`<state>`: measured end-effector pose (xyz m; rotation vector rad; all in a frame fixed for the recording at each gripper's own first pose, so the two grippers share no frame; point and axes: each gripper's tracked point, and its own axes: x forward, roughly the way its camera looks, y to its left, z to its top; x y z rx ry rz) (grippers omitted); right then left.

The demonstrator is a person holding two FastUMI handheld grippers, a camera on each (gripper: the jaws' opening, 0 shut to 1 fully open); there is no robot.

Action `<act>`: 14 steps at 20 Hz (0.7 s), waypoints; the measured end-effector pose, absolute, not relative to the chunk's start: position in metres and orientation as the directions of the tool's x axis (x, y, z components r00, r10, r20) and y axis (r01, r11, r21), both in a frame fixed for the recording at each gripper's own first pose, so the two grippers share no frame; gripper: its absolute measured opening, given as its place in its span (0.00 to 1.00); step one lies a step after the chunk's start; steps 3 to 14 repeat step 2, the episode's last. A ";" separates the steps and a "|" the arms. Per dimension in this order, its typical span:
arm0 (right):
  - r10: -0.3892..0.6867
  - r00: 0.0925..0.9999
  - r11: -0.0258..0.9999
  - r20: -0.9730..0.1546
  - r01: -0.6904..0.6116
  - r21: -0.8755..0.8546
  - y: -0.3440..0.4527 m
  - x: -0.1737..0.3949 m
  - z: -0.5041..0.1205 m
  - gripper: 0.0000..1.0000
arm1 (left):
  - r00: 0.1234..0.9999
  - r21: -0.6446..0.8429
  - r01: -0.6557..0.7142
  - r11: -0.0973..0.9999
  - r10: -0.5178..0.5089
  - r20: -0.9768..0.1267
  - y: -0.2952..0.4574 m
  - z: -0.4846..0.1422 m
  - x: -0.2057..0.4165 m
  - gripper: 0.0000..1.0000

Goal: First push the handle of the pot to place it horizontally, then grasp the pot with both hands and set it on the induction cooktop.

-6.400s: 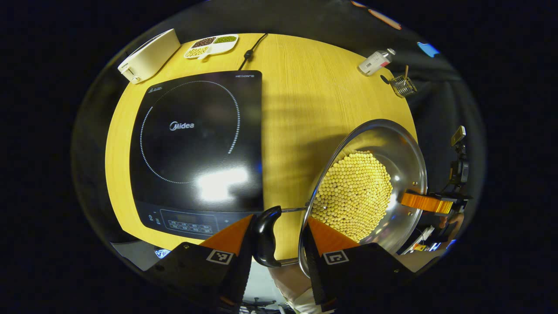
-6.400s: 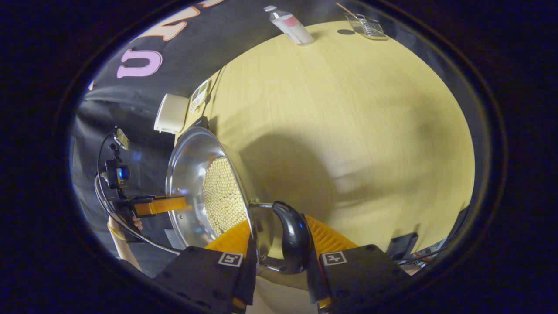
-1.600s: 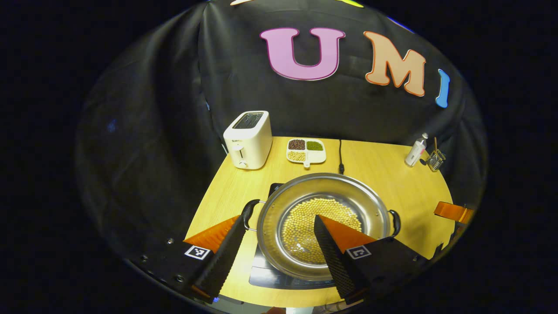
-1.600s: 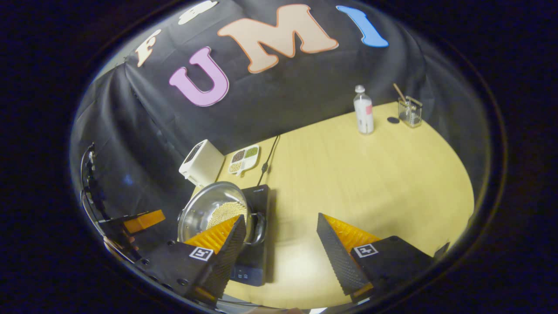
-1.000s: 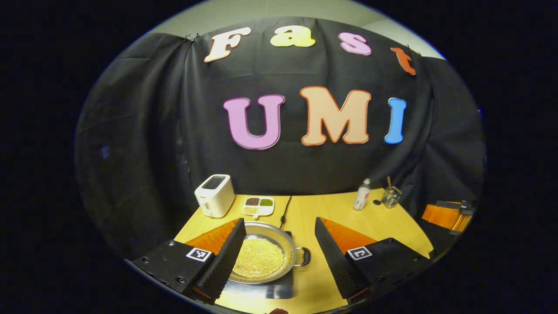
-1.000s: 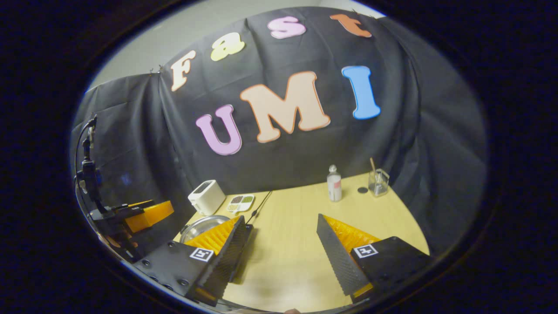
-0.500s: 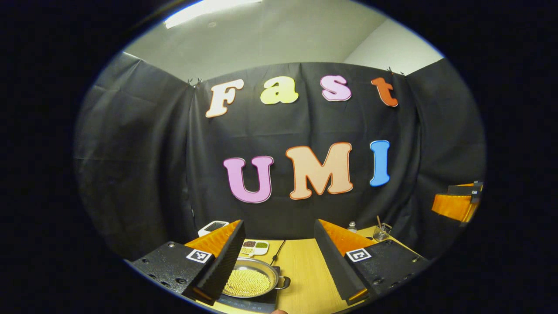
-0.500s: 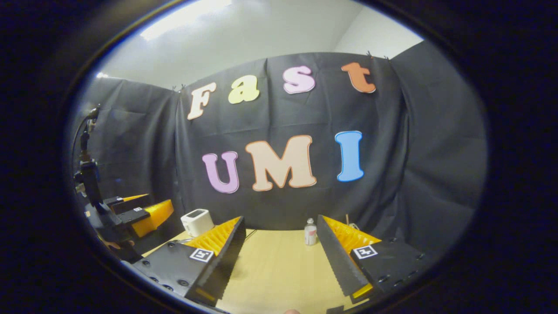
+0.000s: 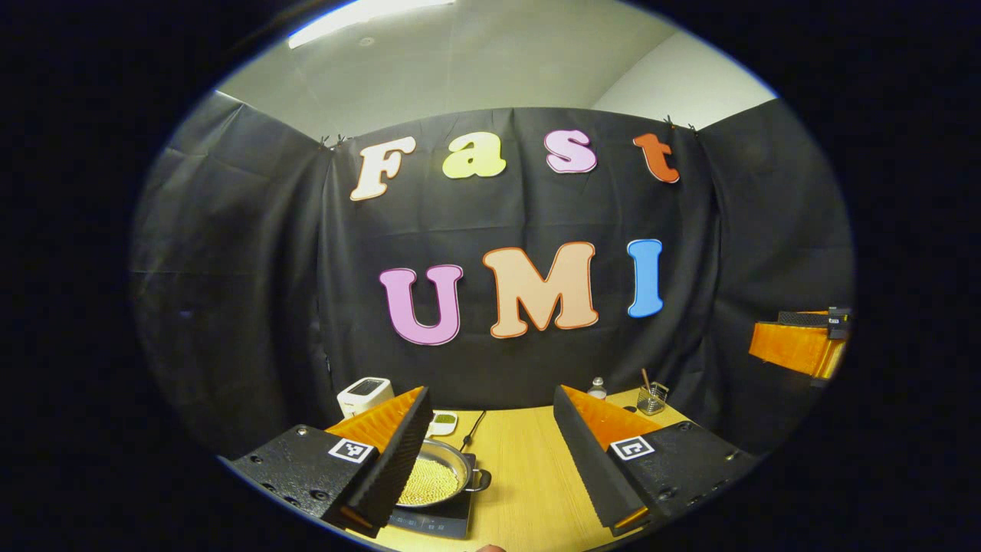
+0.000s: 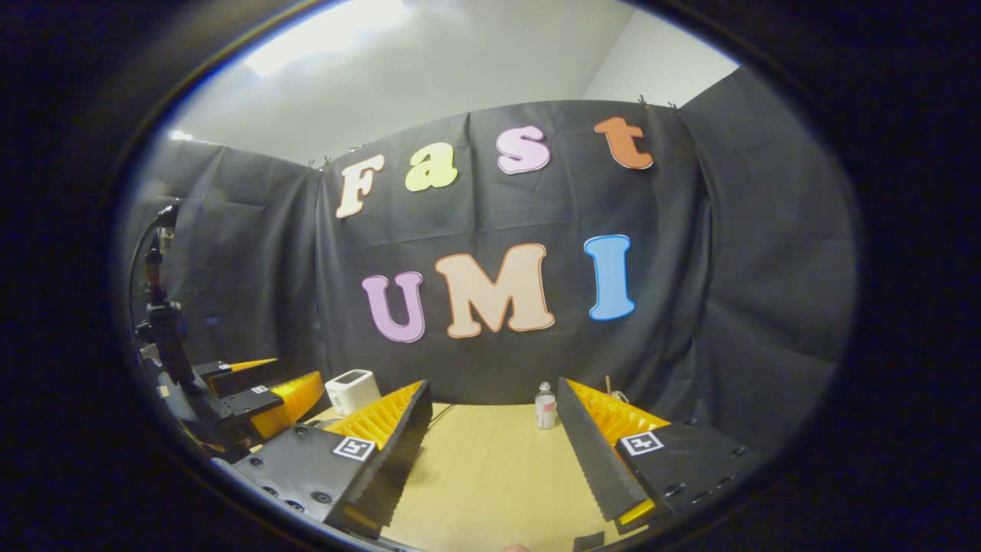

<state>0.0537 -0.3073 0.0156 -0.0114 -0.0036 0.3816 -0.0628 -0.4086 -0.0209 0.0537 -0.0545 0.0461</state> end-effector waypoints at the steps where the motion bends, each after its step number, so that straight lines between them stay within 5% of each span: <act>1: 0.369 0.929 0.929 0.000 -0.369 -0.008 -0.309 0.052 0.014 0.92 | 0.998 0.052 -0.054 0.997 0.052 0.044 -0.406 -0.024 -0.065 0.96; 14: 0.368 0.930 0.930 0.002 -0.368 -0.005 -0.309 0.050 0.014 0.92 | 0.998 0.052 -0.059 0.997 0.058 0.033 -0.403 -0.028 -0.065 0.96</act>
